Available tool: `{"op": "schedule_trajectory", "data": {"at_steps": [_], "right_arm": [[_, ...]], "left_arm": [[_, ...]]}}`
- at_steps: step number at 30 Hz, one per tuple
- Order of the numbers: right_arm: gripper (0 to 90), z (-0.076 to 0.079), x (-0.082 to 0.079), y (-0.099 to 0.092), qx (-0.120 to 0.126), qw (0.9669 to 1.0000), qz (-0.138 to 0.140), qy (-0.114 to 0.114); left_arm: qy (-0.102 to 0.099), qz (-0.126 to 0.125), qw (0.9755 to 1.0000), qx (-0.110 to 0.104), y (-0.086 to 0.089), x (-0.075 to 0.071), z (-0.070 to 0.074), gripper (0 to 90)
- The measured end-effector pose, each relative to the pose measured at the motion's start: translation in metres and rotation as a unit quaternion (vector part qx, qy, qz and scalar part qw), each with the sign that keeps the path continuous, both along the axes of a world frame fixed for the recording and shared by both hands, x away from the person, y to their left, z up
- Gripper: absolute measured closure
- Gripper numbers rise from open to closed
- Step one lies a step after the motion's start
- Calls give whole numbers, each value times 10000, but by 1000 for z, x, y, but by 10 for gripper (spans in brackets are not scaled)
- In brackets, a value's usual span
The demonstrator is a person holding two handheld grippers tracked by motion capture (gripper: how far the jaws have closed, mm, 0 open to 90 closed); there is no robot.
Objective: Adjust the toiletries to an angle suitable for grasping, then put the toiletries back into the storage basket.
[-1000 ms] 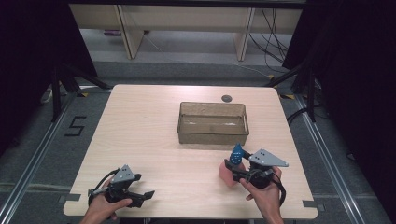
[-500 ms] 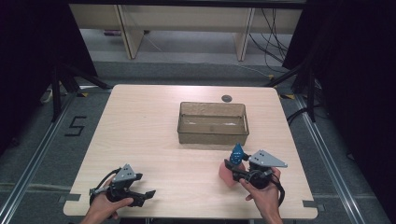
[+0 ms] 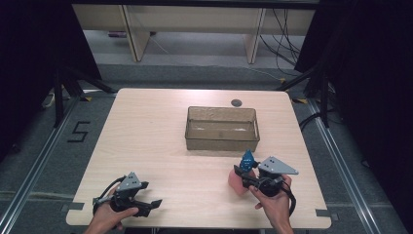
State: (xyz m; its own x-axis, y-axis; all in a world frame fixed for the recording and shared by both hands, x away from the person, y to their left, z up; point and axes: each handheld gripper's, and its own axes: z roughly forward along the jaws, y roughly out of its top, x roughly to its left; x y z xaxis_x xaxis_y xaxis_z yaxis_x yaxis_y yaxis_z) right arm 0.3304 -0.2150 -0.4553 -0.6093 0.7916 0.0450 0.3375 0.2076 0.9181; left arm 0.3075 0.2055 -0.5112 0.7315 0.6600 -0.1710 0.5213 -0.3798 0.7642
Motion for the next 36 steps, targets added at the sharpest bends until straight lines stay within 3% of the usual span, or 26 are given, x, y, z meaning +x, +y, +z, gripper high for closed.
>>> {"op": "schedule_trajectory", "data": {"at_steps": [4, 8, 10, 13, 16, 18, 19, 20, 21, 22, 24, 27, 29, 34, 36], "right_arm": [[493, 0, 1, 0, 12, 10000, 10, -6], [529, 4, -5, 5, -245, 9997, -25, 20], [529, 4, -6, 6, -230, 9997, -76, 17], [530, 4, -6, 6, -222, 9997, -117, -24], [531, 6, -5, 3, -70, 9999, -127, -13], [531, 11, -6, 4, -68, 9998, -171, -65], [530, 13, -4, 3, -144, 9995, -142, -236], [531, 16, -5, 4, -85, 9998, -139, -136], [531, 18, -5, 4, -41, 9998, -140, -142], [531, 21, -4, 3, -129, 9996, -150, -194], [531, 23, -4, 4, -58, 9997, -150, -196], [531, 31, 1, 4, -25, 9997, -106, -239], [531, 33, 1, 5, 66, 9998, -90, -159], [531, 50, 14, 5, -33, 9995, -106, -308], [531, 56, 18, 6, 35, 9995, -79, -308]], "left_arm": [[-12, -10, 10000, 34, -1, 0, 0, 149], [-8, 24, 10000, 8, 0, 0, -1, 149], [-13, -19, 10000, 88, 1, 0, 0, 149], [-5, 0, 10000, 30, 0, 0, 0, 149], [-14, -24, 10000, 81, 1, 0, 0, 149], [-22, -26, 10000, 93, 1, 1, 0, 149], [-15, 27, 10000, 25, 1, 0, 0, 149], [-19, 16, 10000, 31, 1, 0, 0, 149], [-22, -64, 9999, 141, 3, 0, 0, 149], [-25, -52, 9999, 132, 3, -1, 0, 149], [-41, -37, 9998, 170, 3, -1, 0, 149], [-41, 47, 10000, -35, 2, -2, 0, 149], [-28, 30, 10000, 7, 3, -1, 0, 149], [-3, 19, 10000, 0, 2, -1, 0, 149], [-32, 40, 10000, -5, 3, -1, -1, 149]]}}
